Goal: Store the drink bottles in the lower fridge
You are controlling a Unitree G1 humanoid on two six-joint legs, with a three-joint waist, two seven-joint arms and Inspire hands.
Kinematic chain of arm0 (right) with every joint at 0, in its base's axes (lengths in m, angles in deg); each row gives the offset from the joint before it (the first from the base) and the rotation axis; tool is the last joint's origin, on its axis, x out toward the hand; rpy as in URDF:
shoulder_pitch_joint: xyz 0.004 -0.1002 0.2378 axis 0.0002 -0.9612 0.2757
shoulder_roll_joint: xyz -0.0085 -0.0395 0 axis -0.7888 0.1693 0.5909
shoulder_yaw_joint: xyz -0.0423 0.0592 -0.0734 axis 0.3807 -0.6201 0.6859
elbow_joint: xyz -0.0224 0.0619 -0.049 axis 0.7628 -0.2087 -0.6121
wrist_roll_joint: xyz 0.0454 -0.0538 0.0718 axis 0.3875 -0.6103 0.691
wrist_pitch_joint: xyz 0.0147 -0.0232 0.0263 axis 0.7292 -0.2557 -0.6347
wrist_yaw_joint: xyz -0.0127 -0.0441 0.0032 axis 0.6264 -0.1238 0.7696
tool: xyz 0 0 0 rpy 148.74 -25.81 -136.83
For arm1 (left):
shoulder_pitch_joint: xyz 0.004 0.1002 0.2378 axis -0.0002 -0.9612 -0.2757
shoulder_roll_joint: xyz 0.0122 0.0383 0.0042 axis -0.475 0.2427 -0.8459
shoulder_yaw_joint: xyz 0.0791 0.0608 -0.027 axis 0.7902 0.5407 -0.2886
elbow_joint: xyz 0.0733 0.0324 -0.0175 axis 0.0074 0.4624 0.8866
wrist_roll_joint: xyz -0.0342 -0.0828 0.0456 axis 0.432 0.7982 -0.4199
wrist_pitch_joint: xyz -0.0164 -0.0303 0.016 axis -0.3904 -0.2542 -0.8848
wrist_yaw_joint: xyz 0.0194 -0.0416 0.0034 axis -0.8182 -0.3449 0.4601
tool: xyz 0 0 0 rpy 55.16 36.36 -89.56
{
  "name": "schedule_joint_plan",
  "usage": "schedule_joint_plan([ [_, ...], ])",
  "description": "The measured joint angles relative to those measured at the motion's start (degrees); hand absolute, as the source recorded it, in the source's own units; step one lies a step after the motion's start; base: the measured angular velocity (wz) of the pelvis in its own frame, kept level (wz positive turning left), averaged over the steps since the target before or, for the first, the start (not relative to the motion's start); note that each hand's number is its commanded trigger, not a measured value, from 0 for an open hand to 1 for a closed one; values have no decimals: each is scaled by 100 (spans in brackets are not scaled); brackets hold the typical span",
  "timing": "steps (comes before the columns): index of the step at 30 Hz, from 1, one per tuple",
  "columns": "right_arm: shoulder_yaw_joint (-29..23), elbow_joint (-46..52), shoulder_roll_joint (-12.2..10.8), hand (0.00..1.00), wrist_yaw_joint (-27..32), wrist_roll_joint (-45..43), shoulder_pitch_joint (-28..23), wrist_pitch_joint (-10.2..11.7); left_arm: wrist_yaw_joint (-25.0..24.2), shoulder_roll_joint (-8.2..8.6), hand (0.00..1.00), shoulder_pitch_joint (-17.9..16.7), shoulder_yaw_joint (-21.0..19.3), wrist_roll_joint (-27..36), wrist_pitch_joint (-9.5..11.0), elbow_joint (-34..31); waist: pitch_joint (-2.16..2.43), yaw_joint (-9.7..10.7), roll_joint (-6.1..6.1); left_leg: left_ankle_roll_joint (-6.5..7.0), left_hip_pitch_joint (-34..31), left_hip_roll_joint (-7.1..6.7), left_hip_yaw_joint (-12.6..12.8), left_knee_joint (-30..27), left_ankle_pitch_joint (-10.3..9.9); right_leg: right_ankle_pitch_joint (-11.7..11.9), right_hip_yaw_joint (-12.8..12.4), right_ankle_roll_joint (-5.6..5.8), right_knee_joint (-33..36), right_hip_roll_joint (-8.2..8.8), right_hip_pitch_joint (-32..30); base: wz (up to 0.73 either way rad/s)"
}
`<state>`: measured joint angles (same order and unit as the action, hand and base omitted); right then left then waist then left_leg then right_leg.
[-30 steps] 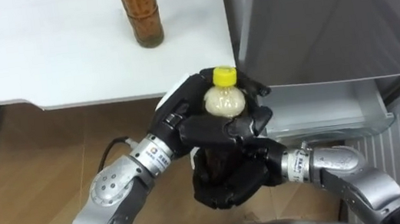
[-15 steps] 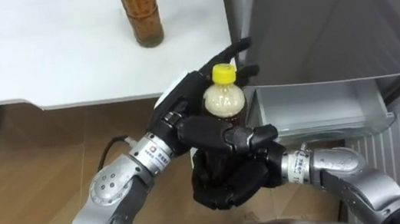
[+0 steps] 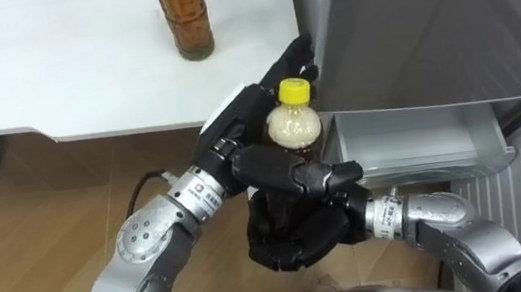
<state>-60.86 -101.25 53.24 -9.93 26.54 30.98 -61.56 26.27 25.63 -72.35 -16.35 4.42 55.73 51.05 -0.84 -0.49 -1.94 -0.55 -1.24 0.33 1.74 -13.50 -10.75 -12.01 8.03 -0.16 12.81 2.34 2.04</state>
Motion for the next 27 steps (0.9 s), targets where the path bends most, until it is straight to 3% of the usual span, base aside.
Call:
schedule_joint_plan([
  [3,6,120,81,100,-3,150,-66,42,10,7,0,47,-94,4,47,-256,0,-106,1,0,-1,0,5,-6,0,0,-3,0,-6,2,-2,0],
  [8,19,146,236,100,-52,153,-335,50,210,55,0,228,-212,13,627,-718,-10,-289,20,0,160,-5,4,39,0,1,-4,-1,-25,5,122,-1],
  [10,17,145,275,100,-52,129,-386,51,337,53,0,232,-258,13,722,-830,-13,-306,26,0,177,-5,-1,78,0,0,-1,0,-20,2,124,0],
  [13,6,145,329,100,-52,96,-405,53,484,50,0,234,-421,20,754,-1080,-15,-311,27,3,136,-8,-30,69,2,1,4,0,-11,-1,97,1],
  [20,-242,148,323,100,-64,100,-583,87,649,68,0,316,-1086,433,1052,-1301,-24,-331,76,3,144,-10,-50,46,2,1,13,-1,-27,-5,107,1],
  [27,-328,147,339,100,-108,83,-652,89,1085,82,0,351,-1319,575,1257,-1351,-19,-472,163,2,135,1,-41,53,2,1,91,-1,-18,1,110,0],
])
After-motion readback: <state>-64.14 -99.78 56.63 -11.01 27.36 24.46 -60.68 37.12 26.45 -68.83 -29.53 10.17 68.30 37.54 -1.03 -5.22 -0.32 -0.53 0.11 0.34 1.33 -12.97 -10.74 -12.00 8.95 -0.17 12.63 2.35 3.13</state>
